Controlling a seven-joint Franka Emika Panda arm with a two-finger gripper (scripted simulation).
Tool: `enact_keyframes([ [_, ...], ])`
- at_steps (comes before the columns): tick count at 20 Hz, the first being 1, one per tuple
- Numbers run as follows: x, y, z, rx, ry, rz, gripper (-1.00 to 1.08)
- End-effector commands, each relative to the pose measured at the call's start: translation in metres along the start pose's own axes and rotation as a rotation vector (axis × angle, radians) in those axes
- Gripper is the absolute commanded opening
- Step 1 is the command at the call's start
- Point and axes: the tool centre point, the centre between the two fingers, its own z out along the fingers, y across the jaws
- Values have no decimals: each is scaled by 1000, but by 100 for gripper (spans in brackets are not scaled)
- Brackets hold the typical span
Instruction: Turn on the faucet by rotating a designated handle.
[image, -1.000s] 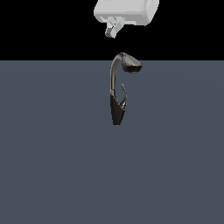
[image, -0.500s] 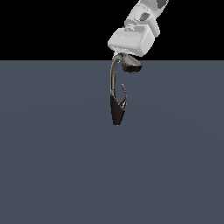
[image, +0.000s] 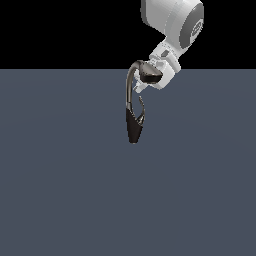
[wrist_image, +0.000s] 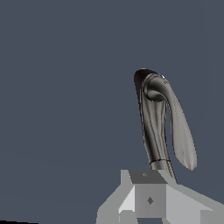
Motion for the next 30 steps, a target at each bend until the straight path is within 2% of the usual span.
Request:
enact_keyframes([
  [1,13,-4,7,11,-16,38,-100],
  [10,35,-8,19,28,-43,102,-100],
  [15,35,-8,19,28,-43,102,-100],
  [30,20,25,19,28,-43,102,-100],
])
